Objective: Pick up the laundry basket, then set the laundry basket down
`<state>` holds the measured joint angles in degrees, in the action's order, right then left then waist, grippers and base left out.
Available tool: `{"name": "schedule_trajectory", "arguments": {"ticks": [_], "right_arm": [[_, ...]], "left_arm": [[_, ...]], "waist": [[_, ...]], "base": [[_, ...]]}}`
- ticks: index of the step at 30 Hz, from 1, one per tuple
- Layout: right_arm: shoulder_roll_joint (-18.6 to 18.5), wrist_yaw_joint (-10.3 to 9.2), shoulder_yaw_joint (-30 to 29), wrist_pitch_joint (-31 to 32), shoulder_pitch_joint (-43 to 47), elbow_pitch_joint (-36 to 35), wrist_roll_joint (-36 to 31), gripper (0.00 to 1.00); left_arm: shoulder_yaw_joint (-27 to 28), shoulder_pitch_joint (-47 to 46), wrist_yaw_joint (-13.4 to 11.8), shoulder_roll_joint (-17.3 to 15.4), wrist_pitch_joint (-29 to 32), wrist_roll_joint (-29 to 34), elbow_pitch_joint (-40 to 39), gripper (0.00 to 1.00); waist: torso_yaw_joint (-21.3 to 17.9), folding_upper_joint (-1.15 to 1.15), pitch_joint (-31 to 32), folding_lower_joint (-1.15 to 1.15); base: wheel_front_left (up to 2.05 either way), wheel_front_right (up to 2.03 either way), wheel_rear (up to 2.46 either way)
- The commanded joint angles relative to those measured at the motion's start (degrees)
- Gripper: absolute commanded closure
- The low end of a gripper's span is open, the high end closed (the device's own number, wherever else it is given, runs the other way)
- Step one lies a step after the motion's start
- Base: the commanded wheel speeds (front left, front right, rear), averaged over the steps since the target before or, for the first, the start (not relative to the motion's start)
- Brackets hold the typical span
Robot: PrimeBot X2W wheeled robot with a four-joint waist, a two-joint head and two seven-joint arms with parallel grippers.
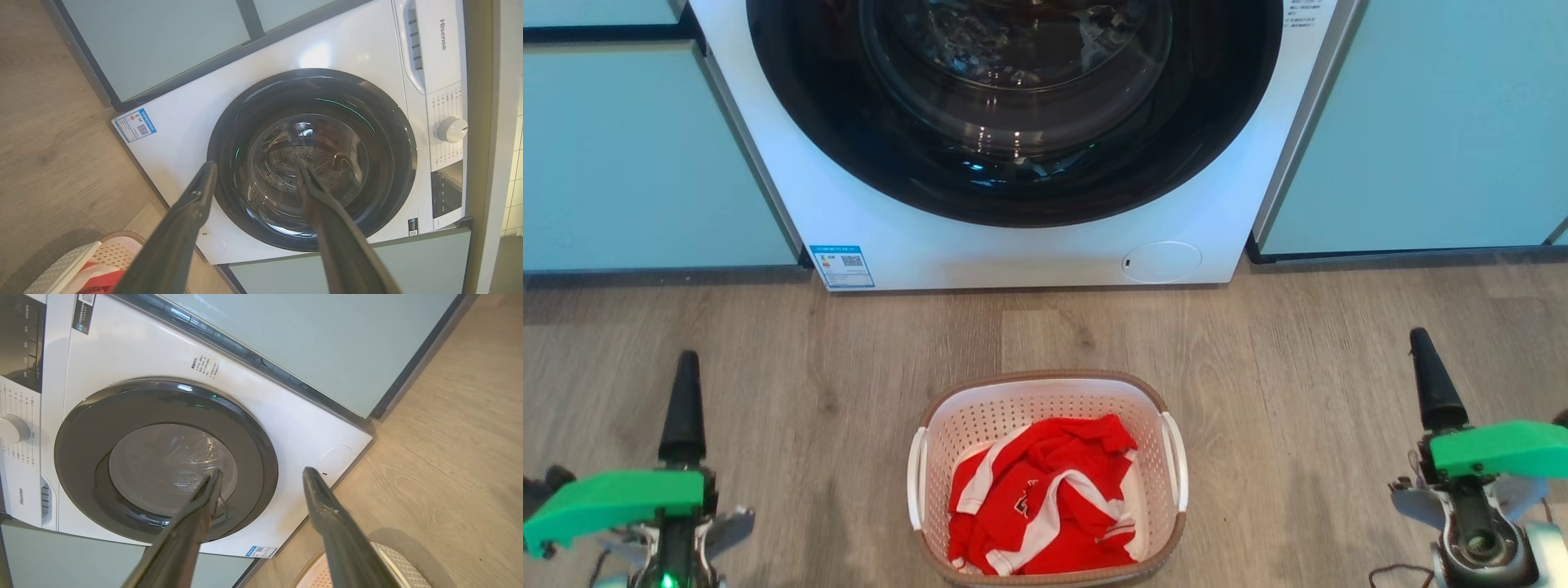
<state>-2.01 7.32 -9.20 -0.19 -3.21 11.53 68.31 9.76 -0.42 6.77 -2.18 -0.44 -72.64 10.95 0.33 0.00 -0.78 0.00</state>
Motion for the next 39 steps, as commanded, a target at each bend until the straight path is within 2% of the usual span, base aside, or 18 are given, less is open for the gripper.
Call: {"name": "schedule_trajectory", "arguments": {"ticks": [1,14,25,29,39], "right_arm": [[-0.44,0.06,0.7,-0.88,-3.31,-2.97,-2.46,0.0],[-0.51,0.07,3.38,-3.06,-5.38,-8.9,-17.36,0.0],[-0.57,0.09,5.75,-5.07,-6.64,-12.88,-30.5,0.0],[-0.59,0.09,6.63,-5.74,-6.86,-13.8,-34.74,0.0],[-0.64,0.11,9.9,-7.41,-6.72,-14.36,-44.5,0.0]], "left_arm": [[1.24,-3.75,-0.47,-0.52,-0.57,2.05,-3.25,0.0],[0.31,-4.26,-5.89,-0.55,-2.76,16.2,-12.26,0.0],[-2.73,-4.35,-12.7,-0.85,-4.78,31.14,-20.11,0.0],[-5.49,-4.05,-15.44,-2.63,-5.45,35.56,-21.22,0.0],[-17.67,-3.58,-25.34,-9.88,-7.13,44.48,-20.31,0.0]], "waist": [[0.03,0.0,-0.06,0.0],[0.51,0.0,-0.37,0.0],[0.67,0.0,-0.85,0.0],[0.61,0.0,-0.93,0.0],[0.6,0.0,-1.12,0.0]], "base": [[0.0,0.0,0.0],[0.0,0.0,0.0],[0.0,0.0,0.0],[0.0,0.0,0.0],[0.0,0.0,0.0]]}}
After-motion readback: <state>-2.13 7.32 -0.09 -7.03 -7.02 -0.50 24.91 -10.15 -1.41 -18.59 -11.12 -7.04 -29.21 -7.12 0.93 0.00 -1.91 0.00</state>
